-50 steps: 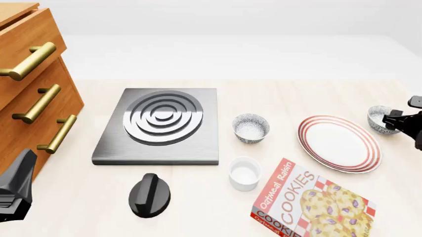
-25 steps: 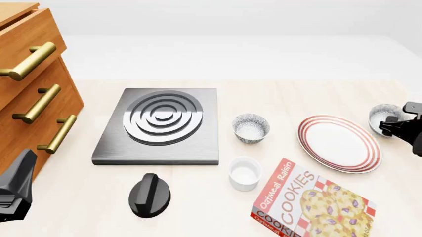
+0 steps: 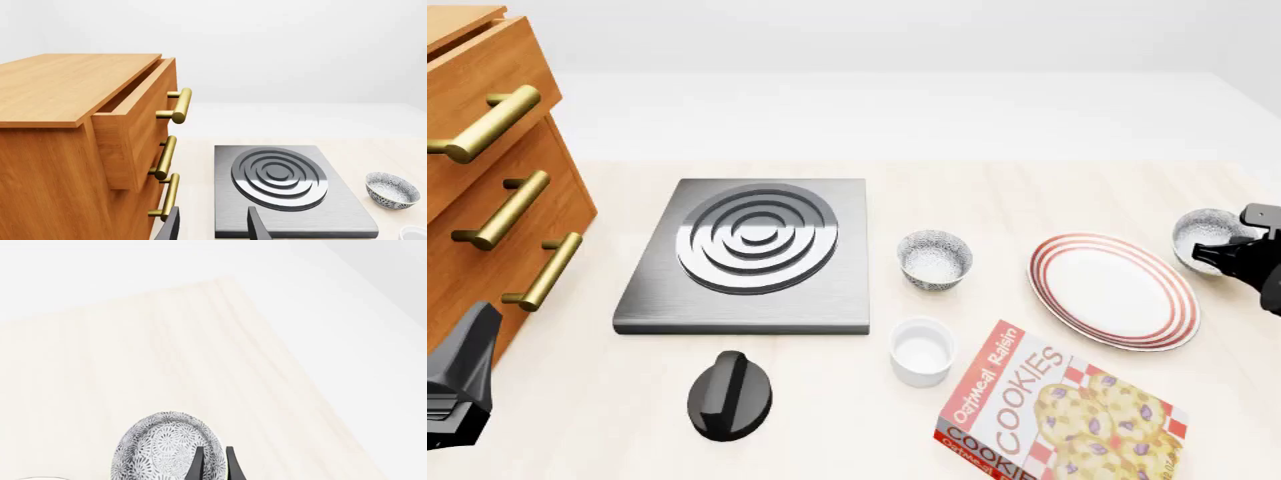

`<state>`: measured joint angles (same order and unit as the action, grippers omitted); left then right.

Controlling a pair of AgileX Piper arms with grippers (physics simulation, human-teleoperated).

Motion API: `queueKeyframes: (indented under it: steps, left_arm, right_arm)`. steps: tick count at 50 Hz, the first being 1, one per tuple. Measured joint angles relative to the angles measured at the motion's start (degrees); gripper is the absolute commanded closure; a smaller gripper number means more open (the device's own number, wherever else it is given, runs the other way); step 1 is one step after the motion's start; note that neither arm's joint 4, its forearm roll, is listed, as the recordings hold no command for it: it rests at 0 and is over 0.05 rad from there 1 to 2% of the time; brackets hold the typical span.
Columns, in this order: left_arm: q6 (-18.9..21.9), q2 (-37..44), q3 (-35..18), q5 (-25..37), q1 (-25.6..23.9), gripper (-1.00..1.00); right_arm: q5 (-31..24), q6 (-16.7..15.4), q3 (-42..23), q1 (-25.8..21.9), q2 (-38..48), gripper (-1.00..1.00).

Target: Pick the akita bowl next to the plate and place it on the plate.

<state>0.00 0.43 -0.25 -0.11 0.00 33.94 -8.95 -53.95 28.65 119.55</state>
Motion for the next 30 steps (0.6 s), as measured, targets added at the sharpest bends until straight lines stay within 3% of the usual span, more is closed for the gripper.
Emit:
queueKeyframes:
  steps: [30]
  left_arm:
    - [0.0, 0.0, 0.0, 0.0, 0.0, -1.0]
  right_arm:
    - [-4.33, 3.56, 1.42, -2.17, -5.08, 1.0]
